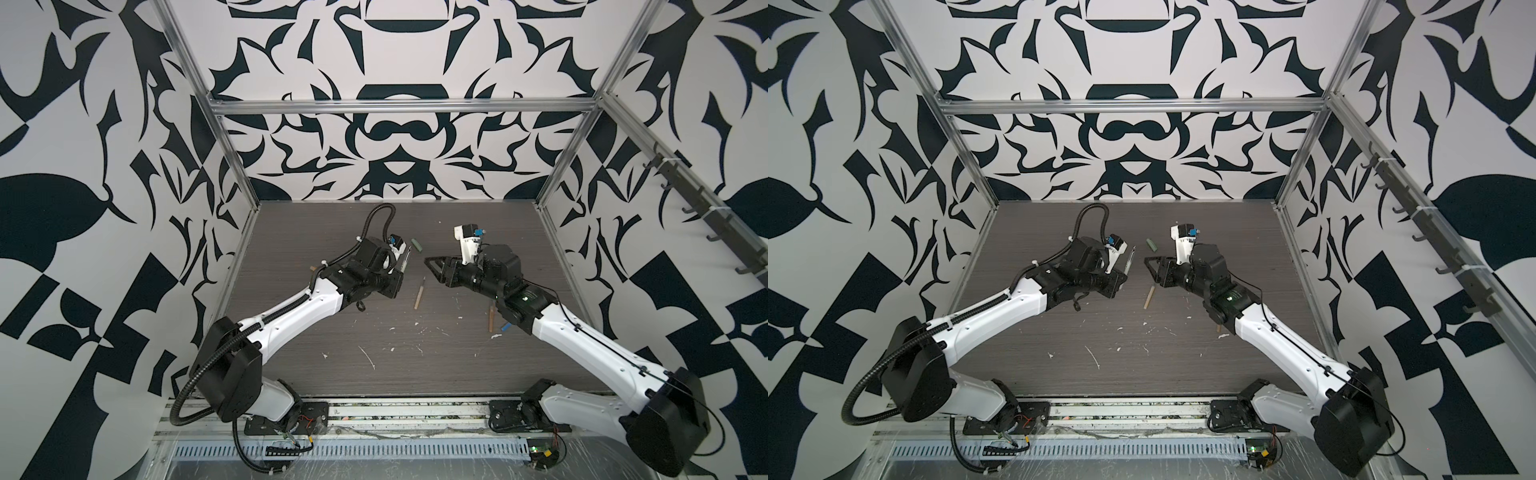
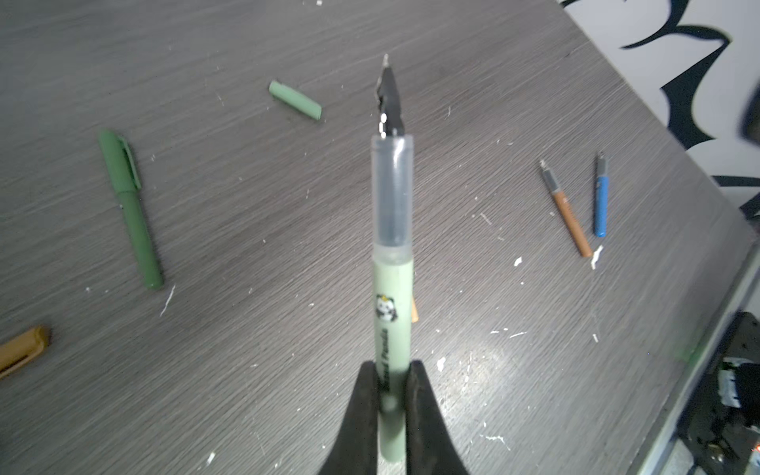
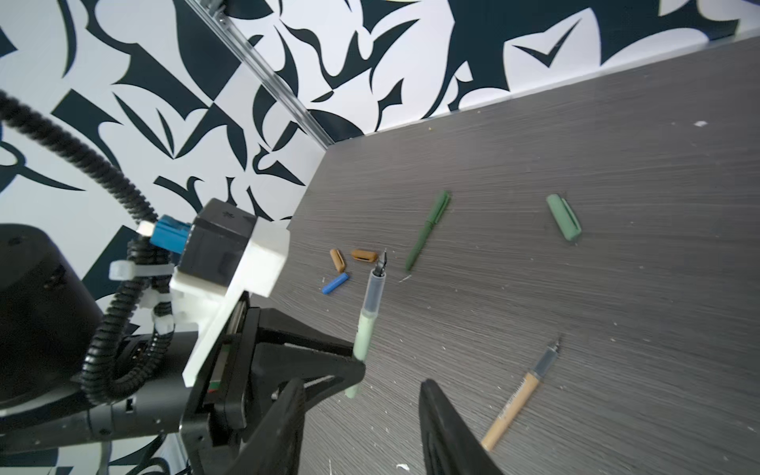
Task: Insert the pens into the pen caps
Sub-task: 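Lift the light green pen with the left gripper while the right gripper approaches, then swing the right gripper away toward the light green cap on the table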
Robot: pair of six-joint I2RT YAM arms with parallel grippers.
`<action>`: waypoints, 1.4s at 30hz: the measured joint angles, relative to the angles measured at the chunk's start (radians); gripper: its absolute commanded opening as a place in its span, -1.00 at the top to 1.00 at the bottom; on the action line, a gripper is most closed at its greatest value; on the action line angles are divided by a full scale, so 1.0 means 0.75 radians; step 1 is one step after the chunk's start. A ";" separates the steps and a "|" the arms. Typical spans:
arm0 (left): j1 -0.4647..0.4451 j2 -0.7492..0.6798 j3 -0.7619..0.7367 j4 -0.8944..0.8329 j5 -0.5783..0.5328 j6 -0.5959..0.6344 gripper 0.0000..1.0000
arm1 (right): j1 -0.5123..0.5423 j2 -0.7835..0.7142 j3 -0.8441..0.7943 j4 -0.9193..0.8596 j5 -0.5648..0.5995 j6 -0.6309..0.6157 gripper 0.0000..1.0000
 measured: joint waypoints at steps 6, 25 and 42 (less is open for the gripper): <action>-0.010 -0.061 -0.036 0.081 0.051 -0.012 0.90 | 0.000 0.088 0.086 -0.027 -0.074 0.018 -0.01; -0.039 -0.100 -0.065 0.158 0.154 -0.018 0.91 | 0.005 0.278 0.197 -0.047 -0.137 0.028 0.94; -0.040 -0.100 -0.083 0.221 0.259 -0.064 0.48 | 0.010 0.219 0.184 -0.019 -0.139 0.071 1.00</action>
